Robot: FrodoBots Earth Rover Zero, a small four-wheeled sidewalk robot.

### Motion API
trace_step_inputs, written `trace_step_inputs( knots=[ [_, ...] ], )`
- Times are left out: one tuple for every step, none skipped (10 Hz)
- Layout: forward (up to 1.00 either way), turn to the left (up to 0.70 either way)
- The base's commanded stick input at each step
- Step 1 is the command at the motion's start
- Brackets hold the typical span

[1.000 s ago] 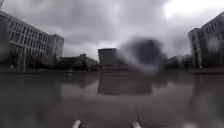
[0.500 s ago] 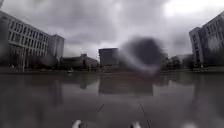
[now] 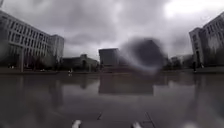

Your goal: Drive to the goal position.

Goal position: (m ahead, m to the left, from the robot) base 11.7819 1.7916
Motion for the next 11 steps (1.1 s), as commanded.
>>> trace_step_inputs(
  knots=[
    [0.70, 0.00],
    [0.70, 0.00],
    [0.70, 0.00],
    [0.70, 0.00],
    [0.70, 0.00],
    [0.70, 0.00],
    [0.70, 0.00],
    [0.70, 0.00],
    [0.70, 0.00],
    [0.70, 0.00],
    [0.70, 0.00]
  ],
)
